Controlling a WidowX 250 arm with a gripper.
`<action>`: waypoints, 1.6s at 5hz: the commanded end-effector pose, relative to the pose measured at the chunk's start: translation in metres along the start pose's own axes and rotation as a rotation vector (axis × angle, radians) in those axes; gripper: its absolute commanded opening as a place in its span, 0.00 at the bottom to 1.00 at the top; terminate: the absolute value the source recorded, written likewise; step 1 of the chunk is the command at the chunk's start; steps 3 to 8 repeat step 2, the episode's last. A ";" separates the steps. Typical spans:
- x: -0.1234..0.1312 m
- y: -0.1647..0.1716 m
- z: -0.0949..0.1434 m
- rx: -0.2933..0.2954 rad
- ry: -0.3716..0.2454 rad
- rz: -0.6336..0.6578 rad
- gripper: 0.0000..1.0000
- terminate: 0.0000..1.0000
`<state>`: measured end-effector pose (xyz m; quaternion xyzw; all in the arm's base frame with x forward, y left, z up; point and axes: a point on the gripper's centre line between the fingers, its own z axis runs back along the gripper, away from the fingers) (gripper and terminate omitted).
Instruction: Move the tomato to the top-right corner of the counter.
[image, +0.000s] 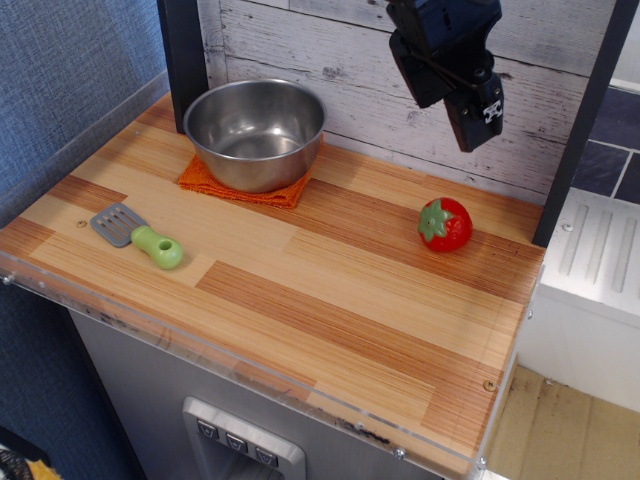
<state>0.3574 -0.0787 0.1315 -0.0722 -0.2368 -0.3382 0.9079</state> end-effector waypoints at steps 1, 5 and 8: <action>0.002 0.004 0.016 0.025 -0.039 -0.010 1.00 0.00; 0.002 0.004 0.016 0.025 -0.039 -0.010 1.00 1.00; 0.002 0.004 0.016 0.025 -0.039 -0.010 1.00 1.00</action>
